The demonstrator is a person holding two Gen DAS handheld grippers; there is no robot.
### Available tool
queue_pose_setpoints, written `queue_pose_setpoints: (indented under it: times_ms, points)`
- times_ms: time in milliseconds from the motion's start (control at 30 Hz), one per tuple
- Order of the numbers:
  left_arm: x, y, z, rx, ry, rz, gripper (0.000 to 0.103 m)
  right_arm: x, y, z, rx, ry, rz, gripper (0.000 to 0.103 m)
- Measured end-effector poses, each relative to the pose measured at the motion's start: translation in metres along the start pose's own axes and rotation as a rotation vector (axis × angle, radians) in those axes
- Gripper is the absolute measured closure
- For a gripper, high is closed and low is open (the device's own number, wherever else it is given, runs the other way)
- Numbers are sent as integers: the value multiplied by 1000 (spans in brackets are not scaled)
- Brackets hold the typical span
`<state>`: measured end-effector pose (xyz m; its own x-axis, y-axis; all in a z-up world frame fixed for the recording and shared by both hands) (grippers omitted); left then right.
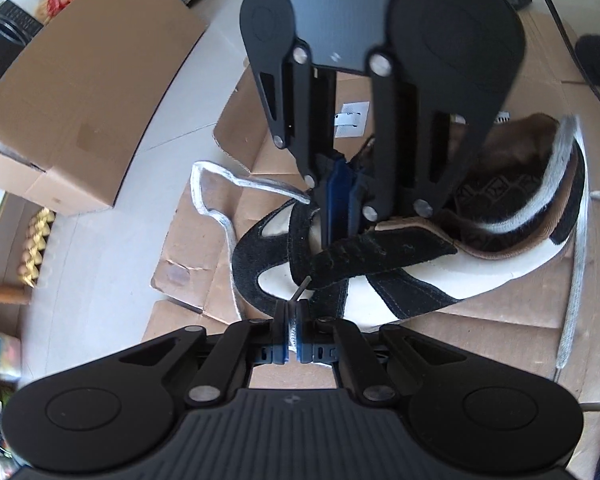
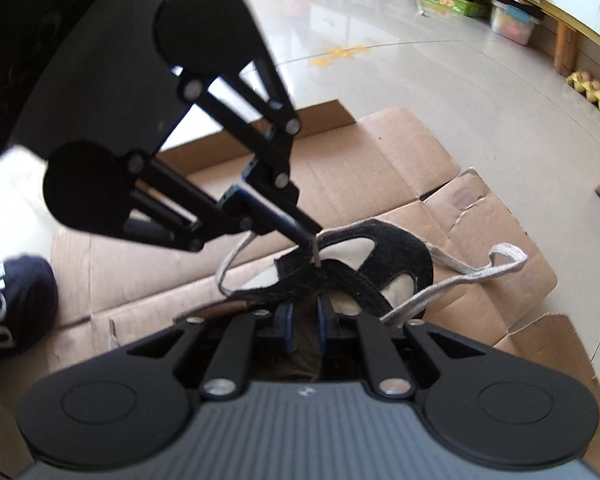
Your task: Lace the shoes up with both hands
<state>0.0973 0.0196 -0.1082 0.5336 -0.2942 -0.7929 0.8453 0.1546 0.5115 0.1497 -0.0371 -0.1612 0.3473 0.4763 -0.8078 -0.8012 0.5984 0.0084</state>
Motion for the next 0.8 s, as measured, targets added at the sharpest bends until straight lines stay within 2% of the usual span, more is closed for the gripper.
queue_pose_setpoints:
  times_ms: [467,567,633,800]
  points:
    - [-13,14,38,136,14,32,101,-1,2,2,4,-11,-14,92]
    - [-7,-6,27,140,16,35,101,-1,2,2,7,-11,-14,92]
    - [-8,-5,32,160,21,43,101,-1,2,2,6,-11,-15,92]
    - [9,-25,19,218,38,69,101,-1,1,2,13,-10,-14,91]
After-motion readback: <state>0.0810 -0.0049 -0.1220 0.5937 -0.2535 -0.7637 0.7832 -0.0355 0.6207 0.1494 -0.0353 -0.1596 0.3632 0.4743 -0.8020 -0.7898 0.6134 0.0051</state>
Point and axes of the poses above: each gripper's, at about its wrist camera, not at the fingertips, and x roughly the way its jaws point, y to its left, z to its top, the point moved 1 cm from there along x, roughly the way its jaws point, and after that the axes turned 1 degree about -z, right-handed, at the moved point
